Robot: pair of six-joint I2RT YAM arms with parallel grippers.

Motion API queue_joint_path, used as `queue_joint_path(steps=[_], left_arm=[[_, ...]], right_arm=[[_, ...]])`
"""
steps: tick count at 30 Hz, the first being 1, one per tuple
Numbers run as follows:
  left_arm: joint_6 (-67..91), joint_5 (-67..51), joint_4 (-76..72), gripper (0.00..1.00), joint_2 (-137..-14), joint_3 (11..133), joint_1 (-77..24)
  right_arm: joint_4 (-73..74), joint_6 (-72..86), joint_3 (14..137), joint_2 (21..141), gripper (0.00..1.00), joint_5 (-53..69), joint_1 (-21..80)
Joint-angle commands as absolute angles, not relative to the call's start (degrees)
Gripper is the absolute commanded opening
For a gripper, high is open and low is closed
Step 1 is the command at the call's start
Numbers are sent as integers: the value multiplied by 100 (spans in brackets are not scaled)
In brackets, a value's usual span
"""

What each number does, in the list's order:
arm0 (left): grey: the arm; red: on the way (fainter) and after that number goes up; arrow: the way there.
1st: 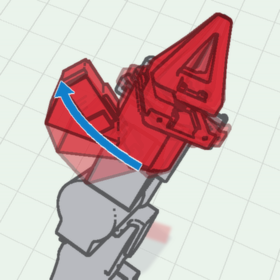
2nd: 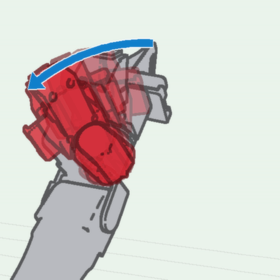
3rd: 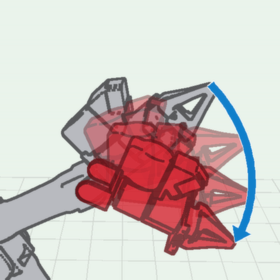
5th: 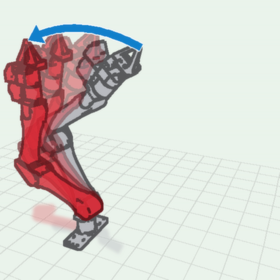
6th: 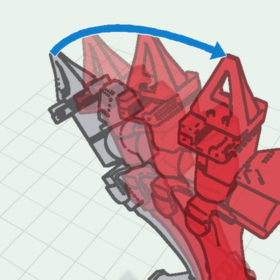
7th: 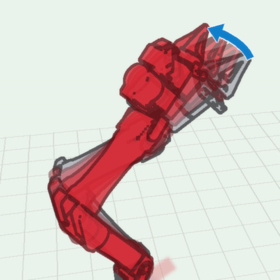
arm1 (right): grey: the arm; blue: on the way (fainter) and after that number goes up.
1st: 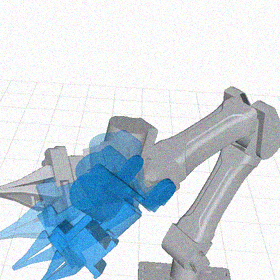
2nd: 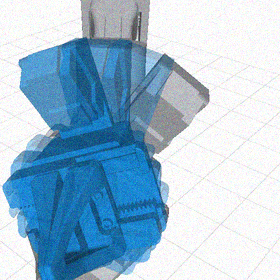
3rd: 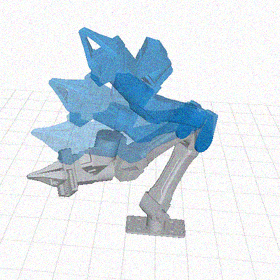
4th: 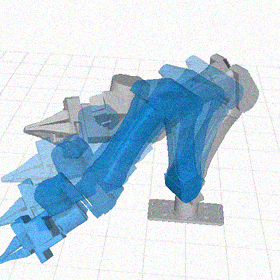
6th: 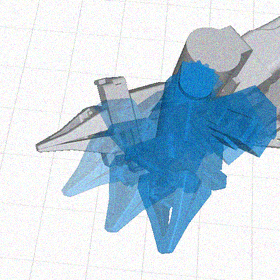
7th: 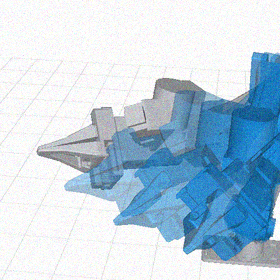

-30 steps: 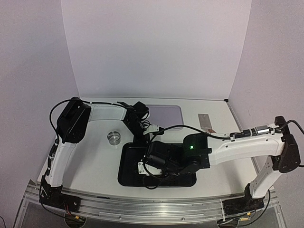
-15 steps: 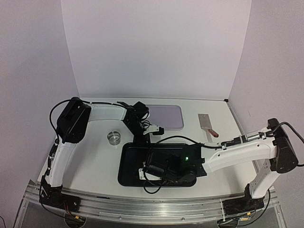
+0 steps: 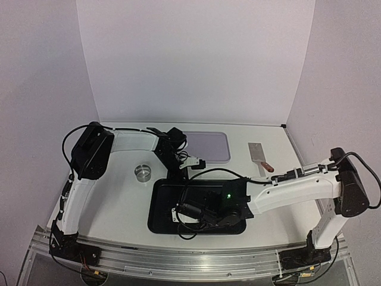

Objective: Roll out the dumpling wrappers from the dough

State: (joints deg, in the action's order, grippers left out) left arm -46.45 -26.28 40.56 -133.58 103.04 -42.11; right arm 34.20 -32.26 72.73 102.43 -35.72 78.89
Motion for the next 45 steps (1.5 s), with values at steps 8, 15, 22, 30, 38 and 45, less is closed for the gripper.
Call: queue_joint_path(steps=[8, 15, 22, 30, 38, 45], left_arm=[[-4982, -1637, 3665, 0, -13574, 10279, -4231], [-5019, -1600, 3633, 0, -13538, 10247, -4235], [-5010, -1601, 3612, 0, -13539, 10246, -4239], [-5025, -1597, 3626, 0, -13568, 10227, -4236], [-5022, -1588, 3630, 0, -13564, 10243, -4237], [-5053, -1608, 3645, 0, -13578, 10238, -4233]], right_arm=[[4376, -2237, 6746, 10108, 0, -2879, 8322], [4198, -3041, 7328, 10625, 0, -2918, 7960], [4276, -2755, 7243, 10452, 0, -2875, 8223], [4457, -2512, 7164, 10438, 0, -2915, 8323], [4294, -3117, 7703, 10820, 0, -2694, 7940], [4491, -2121, 7152, 10343, 0, -2684, 8539]])
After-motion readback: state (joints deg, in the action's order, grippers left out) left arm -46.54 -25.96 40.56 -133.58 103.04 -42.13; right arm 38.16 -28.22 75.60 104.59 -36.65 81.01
